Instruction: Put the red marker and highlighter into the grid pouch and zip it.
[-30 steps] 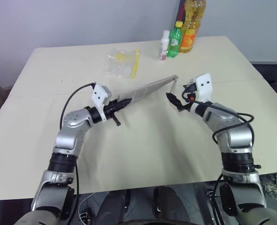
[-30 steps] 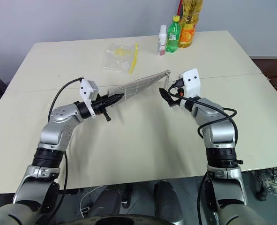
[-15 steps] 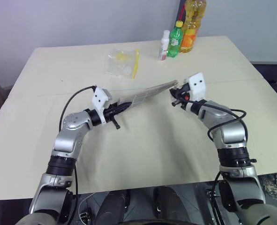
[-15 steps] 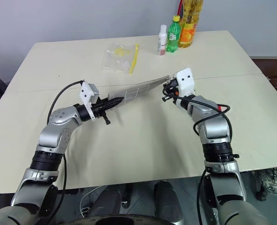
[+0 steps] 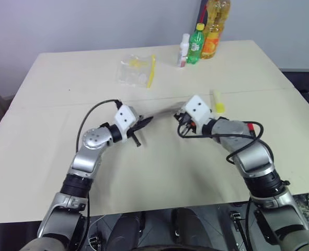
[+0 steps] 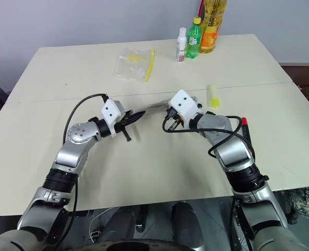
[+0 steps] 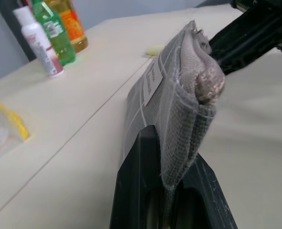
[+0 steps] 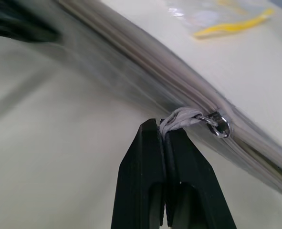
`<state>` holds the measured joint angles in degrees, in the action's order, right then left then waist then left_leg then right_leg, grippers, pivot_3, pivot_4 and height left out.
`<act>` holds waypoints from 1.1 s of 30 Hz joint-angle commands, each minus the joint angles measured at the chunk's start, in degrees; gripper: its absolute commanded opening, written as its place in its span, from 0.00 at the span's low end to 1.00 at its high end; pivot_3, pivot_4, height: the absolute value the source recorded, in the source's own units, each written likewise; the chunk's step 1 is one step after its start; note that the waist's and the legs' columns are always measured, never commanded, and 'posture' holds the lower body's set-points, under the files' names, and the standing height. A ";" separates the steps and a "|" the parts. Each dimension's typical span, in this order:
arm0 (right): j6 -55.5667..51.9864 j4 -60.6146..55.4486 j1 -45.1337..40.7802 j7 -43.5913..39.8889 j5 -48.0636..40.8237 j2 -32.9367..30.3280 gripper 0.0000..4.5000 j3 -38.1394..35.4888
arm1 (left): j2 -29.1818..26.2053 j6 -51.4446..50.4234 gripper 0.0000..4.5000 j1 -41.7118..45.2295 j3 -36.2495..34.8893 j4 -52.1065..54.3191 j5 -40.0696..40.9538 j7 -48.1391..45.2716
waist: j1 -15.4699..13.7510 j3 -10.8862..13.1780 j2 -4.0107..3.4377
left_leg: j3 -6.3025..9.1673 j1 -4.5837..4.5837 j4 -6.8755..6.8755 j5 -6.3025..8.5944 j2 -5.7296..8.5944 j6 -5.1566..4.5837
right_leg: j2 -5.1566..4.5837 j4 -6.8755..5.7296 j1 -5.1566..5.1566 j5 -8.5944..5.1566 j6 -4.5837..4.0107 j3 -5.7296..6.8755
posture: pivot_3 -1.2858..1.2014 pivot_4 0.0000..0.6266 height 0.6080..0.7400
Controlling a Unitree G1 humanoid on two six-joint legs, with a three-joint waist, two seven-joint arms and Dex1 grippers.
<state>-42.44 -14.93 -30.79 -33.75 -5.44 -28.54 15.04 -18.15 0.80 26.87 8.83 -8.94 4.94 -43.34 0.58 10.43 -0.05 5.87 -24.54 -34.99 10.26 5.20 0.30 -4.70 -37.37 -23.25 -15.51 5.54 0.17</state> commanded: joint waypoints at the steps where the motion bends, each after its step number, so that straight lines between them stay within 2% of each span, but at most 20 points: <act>1: -1.91 -5.88 -1.01 -2.02 -0.51 0.06 0.01 2.48 | 1.01 3.79 0.00 -0.02 1.95 -0.16 -2.32 1.38 | -0.01 0.00 0.00 | 0.00 -0.01 0.00 0.00 0.00 0.00 | 0.00 0.01 0.00 0.00 0.00 0.00 | 0.52 0.24 1.00; 10: -5.99 -12.56 -1.03 -4.62 -1.07 0.07 0.01 6.44 | 5.19 7.29 0.00 2.03 3.76 -5.02 -5.81 5.62 | -0.12 0.01 0.01 | 0.02 -0.02 -0.02 0.00 0.00 0.00 | 0.00 0.05 0.02 0.00 0.02 0.04 | 0.52 0.24 1.00; 20: -9.25 -15.09 -0.12 -4.18 -1.83 0.05 0.01 5.57 | 7.21 9.19 0.00 3.05 4.24 -7.95 -6.97 7.01 | -0.09 0.01 0.02 | 0.03 -0.03 -0.02 0.00 0.00 0.00 | 0.00 0.05 0.02 0.00 0.02 0.05 | 0.52 0.24 1.00; 23: -11.22 -16.27 0.80 -4.58 -4.00 -0.39 0.19 1.98 | 7.01 9.42 0.00 3.48 3.69 -8.64 -7.07 7.37 | -0.24 0.01 0.02 | 0.03 -0.04 -0.03 0.00 0.01 0.00 | 0.00 0.06 0.03 0.00 0.03 0.06 | 0.52 0.24 1.00; 29: -12.51 -13.01 3.82 -2.10 -6.24 -4.53 0.87 -12.34 | 6.23 7.99 0.00 3.47 0.44 -8.12 -5.56 10.24 | -0.67 0.02 0.03 | 0.04 -0.07 -0.05 0.01 0.02 -0.01 | 0.00 0.13 0.05 0.01 0.04 0.07 | 0.52 0.24 1.00; 33: -12.01 -3.49 3.34 4.22 -4.56 -3.96 0.87 -19.48 | 6.83 6.10 0.00 3.02 -1.32 -7.06 -4.71 12.93 | -1.19 0.01 0.03 | 0.04 -0.07 -0.06 0.00 0.01 -0.01 | 0.02 0.13 0.05 0.01 0.04 0.07 | 0.52 0.24 1.00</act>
<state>-55.04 -19.73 -26.78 -31.74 -10.25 -32.87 -1.89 -11.72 7.14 29.60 8.79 -18.03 -0.70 -31.58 -0.61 10.45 -0.01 5.91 -24.61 -35.05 10.27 5.21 0.28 -4.68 -37.25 -23.21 -15.50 5.57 0.24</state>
